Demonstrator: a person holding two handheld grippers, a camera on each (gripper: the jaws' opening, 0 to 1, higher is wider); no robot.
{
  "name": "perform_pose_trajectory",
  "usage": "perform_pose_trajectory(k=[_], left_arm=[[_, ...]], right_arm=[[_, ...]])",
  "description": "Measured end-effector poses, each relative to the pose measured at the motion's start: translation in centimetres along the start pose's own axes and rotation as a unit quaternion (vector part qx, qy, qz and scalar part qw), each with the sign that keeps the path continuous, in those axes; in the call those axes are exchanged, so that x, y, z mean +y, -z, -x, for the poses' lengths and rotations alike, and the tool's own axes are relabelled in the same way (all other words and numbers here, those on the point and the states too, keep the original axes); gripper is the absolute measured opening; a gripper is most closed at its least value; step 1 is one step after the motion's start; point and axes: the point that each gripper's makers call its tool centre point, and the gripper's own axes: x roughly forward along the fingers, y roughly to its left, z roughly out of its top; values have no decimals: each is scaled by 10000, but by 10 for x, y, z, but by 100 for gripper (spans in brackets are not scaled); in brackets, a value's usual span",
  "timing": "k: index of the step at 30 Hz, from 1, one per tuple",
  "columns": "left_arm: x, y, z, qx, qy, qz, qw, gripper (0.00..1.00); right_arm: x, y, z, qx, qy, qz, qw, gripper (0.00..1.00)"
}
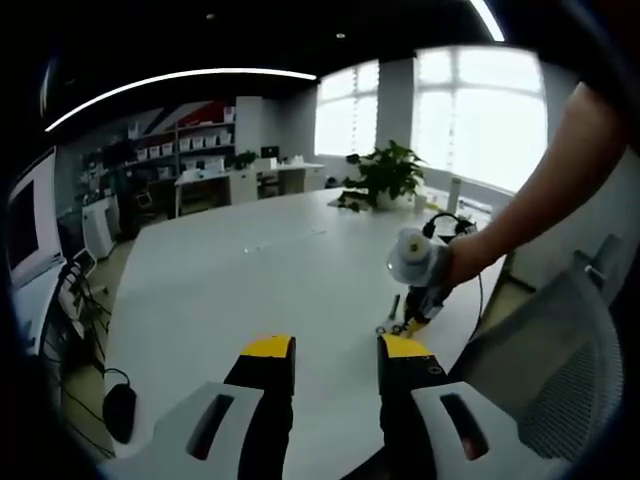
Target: Place the washer onto the threaded stud by aligning its center hole with the stud, sliding it down to the base, and recovering from edge contact or off-axis alignment until the washer reaches the visible bottom stop.
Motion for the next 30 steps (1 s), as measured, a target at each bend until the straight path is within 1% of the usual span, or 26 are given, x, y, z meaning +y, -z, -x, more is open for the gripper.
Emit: perform_pose_trajectory(k=[15, 19, 24, 27, 30], left_arm=[[2, 0, 0, 2, -36, -13, 10000, 31], [3, 2, 0, 63, -64, -42, 10000, 31], [6, 1, 1, 29, -115, -2, 9999, 30], [6, 2, 1, 48, -129, -7, 9999, 30], [6, 2, 1, 52, -144, -28, 9999, 30]], right_arm=[[0, 0, 1, 31, 11, -108, 9999, 16], [1, 0, 0, 109, 43, 69, 9999, 16], [1, 0, 0, 154, 70, 87, 9998, 16], [2, 0, 0, 207, 150, 41, 9997, 16], [3, -1, 1, 184, 249, 39, 9995, 15]])
